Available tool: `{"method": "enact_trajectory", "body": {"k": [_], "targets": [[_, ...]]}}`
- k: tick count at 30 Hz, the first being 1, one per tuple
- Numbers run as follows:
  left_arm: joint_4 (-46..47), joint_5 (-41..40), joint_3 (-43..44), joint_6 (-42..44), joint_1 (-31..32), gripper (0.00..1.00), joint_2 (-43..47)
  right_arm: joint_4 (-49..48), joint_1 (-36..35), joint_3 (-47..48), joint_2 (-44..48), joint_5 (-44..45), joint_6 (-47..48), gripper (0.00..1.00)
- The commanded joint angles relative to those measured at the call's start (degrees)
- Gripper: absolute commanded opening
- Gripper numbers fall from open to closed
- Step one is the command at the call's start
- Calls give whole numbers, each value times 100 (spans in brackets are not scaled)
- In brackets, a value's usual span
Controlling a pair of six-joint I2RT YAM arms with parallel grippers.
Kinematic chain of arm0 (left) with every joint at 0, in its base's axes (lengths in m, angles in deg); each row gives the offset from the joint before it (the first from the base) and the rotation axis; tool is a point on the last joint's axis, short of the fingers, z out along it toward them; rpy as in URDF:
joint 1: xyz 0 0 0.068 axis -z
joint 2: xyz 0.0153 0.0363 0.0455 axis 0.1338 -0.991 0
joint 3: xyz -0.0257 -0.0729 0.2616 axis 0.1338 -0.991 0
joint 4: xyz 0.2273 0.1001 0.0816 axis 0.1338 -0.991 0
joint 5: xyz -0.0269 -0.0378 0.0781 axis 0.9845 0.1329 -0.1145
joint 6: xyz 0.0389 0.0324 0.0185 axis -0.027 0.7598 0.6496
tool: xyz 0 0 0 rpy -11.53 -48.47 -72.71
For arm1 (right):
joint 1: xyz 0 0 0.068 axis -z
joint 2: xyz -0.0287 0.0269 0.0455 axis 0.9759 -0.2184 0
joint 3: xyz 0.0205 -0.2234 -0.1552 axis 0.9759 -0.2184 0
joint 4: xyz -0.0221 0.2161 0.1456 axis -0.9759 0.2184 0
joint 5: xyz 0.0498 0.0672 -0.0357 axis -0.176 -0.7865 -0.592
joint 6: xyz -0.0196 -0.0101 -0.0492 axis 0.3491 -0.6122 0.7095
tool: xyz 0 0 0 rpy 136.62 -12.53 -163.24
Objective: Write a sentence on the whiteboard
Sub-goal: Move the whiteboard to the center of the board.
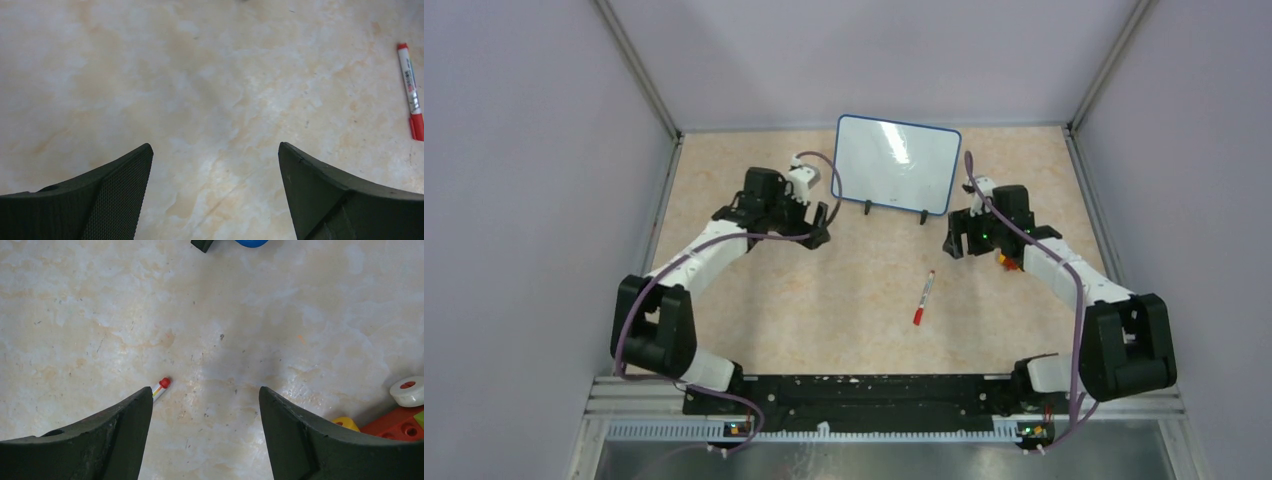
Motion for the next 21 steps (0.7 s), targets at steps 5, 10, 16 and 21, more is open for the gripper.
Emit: {"method": "enact_trajectory", "body": {"k": [5,10,16,21], "targets": [[709,-563,713,-1215,442,99,-703,-762,-573,356,-234,679,-689,65],[640,-1615,879,-1610,360,99,-567,-1072,-1363,747,-821,2003,-1207,56],[561,-1602,754,-1915,-199,99,-65,-1329,-1607,1292,-1786,2775,-1776,55],[445,-1571,740,-1976,-446,99,241,-1246,-1618,1758,-2402,3192,-2124,51]]}}
